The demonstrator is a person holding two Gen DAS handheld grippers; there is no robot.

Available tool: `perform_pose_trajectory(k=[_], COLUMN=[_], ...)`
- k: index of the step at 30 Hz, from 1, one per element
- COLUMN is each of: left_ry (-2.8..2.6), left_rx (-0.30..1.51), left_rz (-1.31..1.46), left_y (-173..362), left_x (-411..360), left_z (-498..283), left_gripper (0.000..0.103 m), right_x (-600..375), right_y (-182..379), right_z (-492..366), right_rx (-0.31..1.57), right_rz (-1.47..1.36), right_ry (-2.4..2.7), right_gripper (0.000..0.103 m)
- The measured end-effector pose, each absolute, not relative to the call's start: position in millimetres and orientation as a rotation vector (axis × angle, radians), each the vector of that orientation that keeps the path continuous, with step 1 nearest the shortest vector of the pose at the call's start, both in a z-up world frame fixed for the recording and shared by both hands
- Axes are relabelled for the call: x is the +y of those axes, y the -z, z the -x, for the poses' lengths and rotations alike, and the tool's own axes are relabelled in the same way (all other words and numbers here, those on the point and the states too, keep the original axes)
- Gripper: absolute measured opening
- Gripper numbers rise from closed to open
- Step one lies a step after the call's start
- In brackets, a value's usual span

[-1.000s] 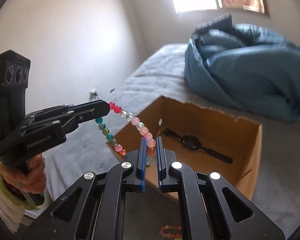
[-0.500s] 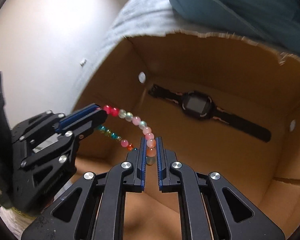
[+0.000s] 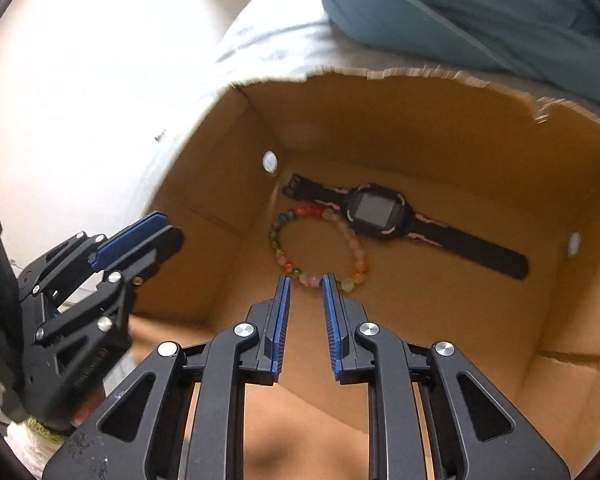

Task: Organize jewelry
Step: 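Move the right tool back to the gold butterfly charm on the blanket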

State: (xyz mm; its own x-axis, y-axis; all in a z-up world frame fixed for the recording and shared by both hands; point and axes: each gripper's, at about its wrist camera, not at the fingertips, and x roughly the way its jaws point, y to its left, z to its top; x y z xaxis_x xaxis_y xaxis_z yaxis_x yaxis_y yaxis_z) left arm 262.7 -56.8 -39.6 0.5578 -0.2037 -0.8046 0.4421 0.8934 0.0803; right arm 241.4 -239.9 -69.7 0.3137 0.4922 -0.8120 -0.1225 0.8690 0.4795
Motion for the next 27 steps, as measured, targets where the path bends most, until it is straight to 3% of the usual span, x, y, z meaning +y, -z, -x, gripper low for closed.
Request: perform_pose_trajectory(k=[5,12,19,27], left_ry=[0.412,0.445,0.511,0.575], left_rx=[0.798,0.709,0.725,0.822], left_rz=[-0.193,-0.098,-0.096,-0.107], left_y=[2,-19,10,71], left_x=[-33,14,41,45], left_z=[-220,-129,-62,-51], left_gripper=[0.021,0.024,0.024,0.024], right_x=[-265,-281,-255,-207], right_y=[20,-27,-17,18], right_z=[-185,-76,-5,-16], right_rx=[1.006,0.786,0.706,0.753], right_rz=[-0.362,-0.230,-0.058,-0.007], right_ry=[-0.418,-0.413,-0.506,-0.643], right_gripper=[0.031,0.033,0.034,0.036])
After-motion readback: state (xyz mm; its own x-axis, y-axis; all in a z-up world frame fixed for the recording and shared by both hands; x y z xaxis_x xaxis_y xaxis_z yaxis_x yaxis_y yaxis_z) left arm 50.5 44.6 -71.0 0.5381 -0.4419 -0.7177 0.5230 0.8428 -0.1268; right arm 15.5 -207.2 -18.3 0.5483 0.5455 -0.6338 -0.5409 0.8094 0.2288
